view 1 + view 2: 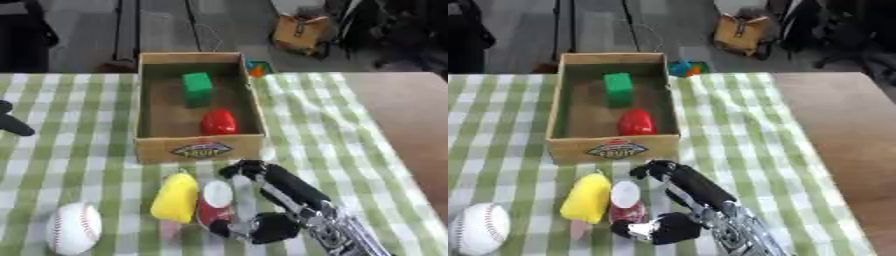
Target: Pick up objects on the table and place them in the box.
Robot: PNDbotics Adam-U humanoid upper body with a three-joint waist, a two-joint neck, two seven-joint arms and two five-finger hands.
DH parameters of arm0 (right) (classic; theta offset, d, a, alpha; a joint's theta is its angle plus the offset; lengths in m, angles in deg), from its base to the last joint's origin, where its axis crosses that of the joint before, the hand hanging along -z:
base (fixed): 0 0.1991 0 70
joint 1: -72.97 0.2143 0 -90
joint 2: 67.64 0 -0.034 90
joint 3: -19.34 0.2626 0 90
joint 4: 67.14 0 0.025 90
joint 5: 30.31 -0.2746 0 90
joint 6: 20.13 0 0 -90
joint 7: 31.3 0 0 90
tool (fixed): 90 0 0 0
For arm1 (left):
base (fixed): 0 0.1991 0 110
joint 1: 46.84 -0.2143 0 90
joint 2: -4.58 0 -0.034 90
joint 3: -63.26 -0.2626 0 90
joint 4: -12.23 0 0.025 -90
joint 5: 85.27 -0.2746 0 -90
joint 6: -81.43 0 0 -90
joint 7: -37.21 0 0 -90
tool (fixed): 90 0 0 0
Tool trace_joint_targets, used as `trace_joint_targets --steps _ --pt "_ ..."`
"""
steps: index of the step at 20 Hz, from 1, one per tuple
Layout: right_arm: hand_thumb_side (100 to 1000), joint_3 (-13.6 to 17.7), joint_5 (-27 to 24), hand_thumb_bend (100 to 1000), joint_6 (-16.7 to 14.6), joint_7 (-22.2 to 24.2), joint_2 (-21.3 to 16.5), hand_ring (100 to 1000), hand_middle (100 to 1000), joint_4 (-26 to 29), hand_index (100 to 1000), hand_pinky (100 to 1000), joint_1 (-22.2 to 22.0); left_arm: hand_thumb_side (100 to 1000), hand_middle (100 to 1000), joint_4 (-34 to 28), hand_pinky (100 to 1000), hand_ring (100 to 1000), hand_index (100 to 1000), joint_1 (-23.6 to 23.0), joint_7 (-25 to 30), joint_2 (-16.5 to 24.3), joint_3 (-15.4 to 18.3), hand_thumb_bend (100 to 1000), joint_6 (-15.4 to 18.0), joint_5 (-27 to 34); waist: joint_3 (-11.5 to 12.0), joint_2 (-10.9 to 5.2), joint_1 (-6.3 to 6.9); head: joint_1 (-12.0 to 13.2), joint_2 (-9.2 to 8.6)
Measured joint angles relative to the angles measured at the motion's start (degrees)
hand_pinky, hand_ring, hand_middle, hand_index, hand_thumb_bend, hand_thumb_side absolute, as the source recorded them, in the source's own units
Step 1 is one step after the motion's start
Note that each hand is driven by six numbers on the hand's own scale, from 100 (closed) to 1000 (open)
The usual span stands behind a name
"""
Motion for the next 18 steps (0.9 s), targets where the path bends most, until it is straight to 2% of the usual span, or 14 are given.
trace_joint_targets --steps 7,13,18 --pt "761 -0.32 0.04 658 -0.38 0.21 0.62 874 737 -1.02 872 806 0.15 865 595 0.0 508 516 612 0.0 0.03 -0.01 0.0 140 0.0 0.0 0.16 0.29 0.0 -0.04 -0.03" --pt "744 -0.33 0.04 643 -0.25 -0.26 0.95 854 679 -1.68 847 784 0.5 864 595 0.0 508 516 612 0.0 0.15 -0.02 -0.01 138 -0.08 0.0 0.37 0.42 0.05 -0.24 -0.05" --pt "681 -0.32 0.01 619 0.42 -1.54 0.98 815 608 -2.16 808 745 0.51 864 596 0.0 509 517 612 0.0 0.29 -0.02 -0.01 137 -0.11 0.0 0.36 0.44 0.08 -0.37 -0.25"
